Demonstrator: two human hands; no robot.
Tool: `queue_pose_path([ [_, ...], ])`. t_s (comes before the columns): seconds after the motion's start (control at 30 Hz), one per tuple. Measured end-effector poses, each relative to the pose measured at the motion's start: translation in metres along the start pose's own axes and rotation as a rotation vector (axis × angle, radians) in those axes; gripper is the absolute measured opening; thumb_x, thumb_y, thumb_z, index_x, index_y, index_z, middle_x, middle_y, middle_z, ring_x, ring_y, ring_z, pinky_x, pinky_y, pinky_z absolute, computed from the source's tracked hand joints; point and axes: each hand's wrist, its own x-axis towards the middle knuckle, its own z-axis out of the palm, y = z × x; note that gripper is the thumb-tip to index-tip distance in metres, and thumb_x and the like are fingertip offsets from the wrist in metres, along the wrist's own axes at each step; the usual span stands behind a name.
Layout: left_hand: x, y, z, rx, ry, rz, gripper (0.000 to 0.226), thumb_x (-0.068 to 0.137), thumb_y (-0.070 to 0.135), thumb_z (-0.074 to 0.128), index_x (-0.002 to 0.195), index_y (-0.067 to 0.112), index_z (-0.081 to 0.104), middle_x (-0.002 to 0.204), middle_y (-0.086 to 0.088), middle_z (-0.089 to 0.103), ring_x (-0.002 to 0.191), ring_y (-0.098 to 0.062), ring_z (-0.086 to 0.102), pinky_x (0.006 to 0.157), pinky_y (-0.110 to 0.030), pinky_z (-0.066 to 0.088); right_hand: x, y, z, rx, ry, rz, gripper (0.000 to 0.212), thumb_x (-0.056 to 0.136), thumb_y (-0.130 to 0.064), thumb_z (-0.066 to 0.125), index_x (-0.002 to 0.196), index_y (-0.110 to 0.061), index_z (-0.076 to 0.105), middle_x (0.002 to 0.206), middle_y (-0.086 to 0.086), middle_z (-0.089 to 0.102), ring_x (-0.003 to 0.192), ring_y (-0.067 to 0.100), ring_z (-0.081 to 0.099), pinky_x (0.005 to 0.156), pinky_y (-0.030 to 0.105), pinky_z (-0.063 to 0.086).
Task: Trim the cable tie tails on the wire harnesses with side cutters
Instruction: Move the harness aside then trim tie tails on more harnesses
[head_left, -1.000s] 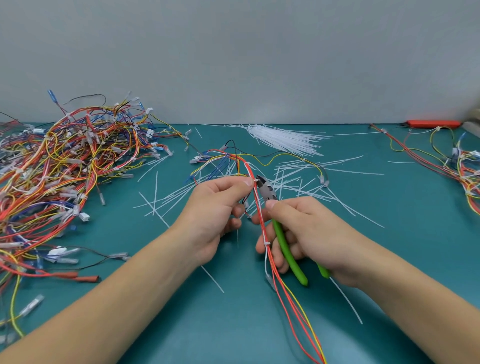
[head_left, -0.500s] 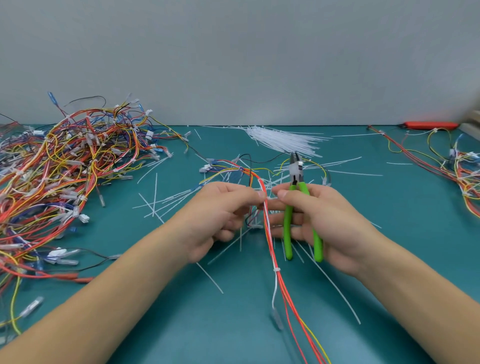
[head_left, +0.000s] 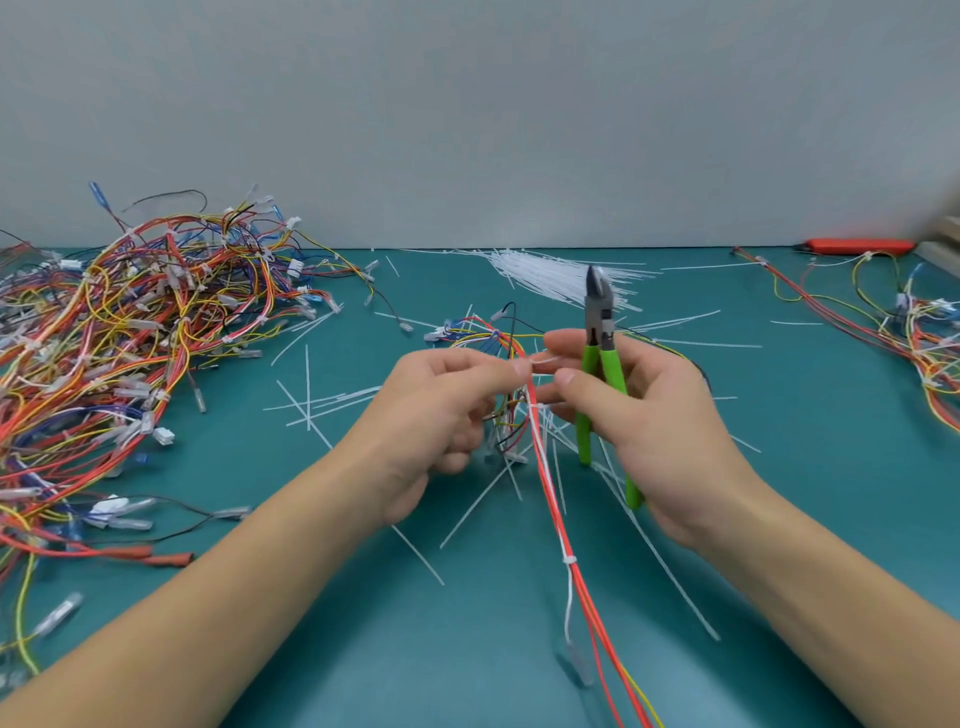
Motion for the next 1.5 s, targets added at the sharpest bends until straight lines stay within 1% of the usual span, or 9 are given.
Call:
queue_pose_path([
  [0.17,0.0,-0.001,-0.003,-0.08,-0.06,-0.06,0.014,0.085,0.029,0.077,0.091,0.016,0.077,0.066,0.007,0.055,0.047,-0.008,0.032,0.037,-0.015,0.02,-0.006,0.002,0.004,-0.163,-0.104,-0.129,0.026,0.098,-0.001,0.065,0.111,-0.022,0.072,0.108,-0.009,0.079,0.1,0.014,0.076,0.092,0.023,0.056],
  [0.43,0.007,-0.002,-0.011,-0.219,-0.095,-0.188,0.025,0.076,0.031,0.078,0.097,0.017,0.079,0.073,0.005,0.062,0.05,-0.005,0.046,0.037,-0.015,0.025,-0.008,-0.009,0.002,-0.288,-0.144,-0.188,0.028,0.093,-0.02,0.065,0.109,-0.041,0.074,0.098,0.016,0.073,0.089,0.05,0.064,0.083,0.065,0.052],
  [0.53,0.008,0.0,-0.014,-0.261,-0.129,-0.231,0.044,0.075,0.027,0.076,0.117,0.016,0.075,0.078,0.005,0.06,0.056,-0.005,0.048,0.037,-0.015,0.027,-0.009,-0.01,0.002,-0.303,-0.175,-0.196,0.027,0.093,-0.022,0.064,0.11,-0.041,0.074,0.097,0.011,0.074,0.09,0.049,0.064,0.084,0.062,0.053],
  [0.67,0.005,0.003,-0.017,-0.129,-0.167,-0.228,0.013,0.085,0.026,0.071,0.097,0.022,0.074,0.086,0.002,0.067,0.063,-0.006,0.057,0.041,-0.016,0.024,-0.007,-0.006,0.001,-0.283,-0.146,-0.178,0.021,0.091,-0.024,0.065,0.106,-0.035,0.074,0.096,0.007,0.075,0.09,0.041,0.068,0.088,0.057,0.055],
  [0.8,0.003,0.003,-0.013,-0.13,-0.156,-0.193,0.02,0.09,0.023,0.068,0.108,0.016,0.07,0.091,0.0,0.064,0.069,-0.009,0.053,0.042,-0.016,0.026,-0.003,-0.004,-0.001,-0.223,-0.074,-0.096,0.019,0.087,-0.032,0.067,0.104,-0.029,0.074,0.1,-0.005,0.078,0.089,0.019,0.075,0.085,0.039,0.059],
  [0.93,0.003,0.004,-0.012,-0.221,-0.133,-0.145,0.015,0.097,0.018,0.059,0.109,0.014,0.065,0.087,0.001,0.064,0.072,-0.01,0.053,0.043,-0.017,0.031,-0.005,-0.004,0.0,-0.316,-0.019,-0.12,0.016,0.087,-0.04,0.066,0.102,-0.039,0.073,0.095,0.0,0.074,0.084,0.035,0.067,0.083,0.057,0.057],
  [1.1,0.005,0.002,-0.012,-0.334,-0.05,-0.076,0.01,0.103,0.018,0.052,0.103,0.018,0.063,0.081,0.006,0.068,0.067,-0.008,0.057,0.045,-0.018,0.032,-0.006,-0.006,0.001,-0.369,-0.011,-0.127,0.018,0.087,-0.049,0.062,0.098,-0.037,0.069,0.089,0.009,0.072,0.082,0.037,0.064,0.079,0.06,0.055],
  [1.33,0.005,0.0,-0.01,-0.274,-0.064,-0.031,0.012,0.103,0.02,0.055,0.101,0.021,0.067,0.102,0.004,0.07,0.075,-0.01,0.057,0.045,-0.018,0.037,-0.004,-0.002,-0.002,-0.607,-0.223,-0.038,0.048,0.088,-0.058,0.059,0.093,-0.011,0.066,0.065,0.003,0.046,0.058,0.018,0.042,0.058,0.038,0.041],
  [1.5,0.004,0.0,-0.008,-0.256,-0.071,-0.015,0.011,0.102,0.021,0.057,0.103,0.021,0.068,0.106,0.003,0.068,0.076,-0.011,0.058,0.047,-0.019,0.037,-0.003,-0.007,-0.006,-0.666,-0.205,0.032,0.064,0.081,-0.069,0.052,0.096,-0.008,0.067,0.091,0.018,0.069,0.078,0.038,0.059,0.077,0.056,0.054],
])
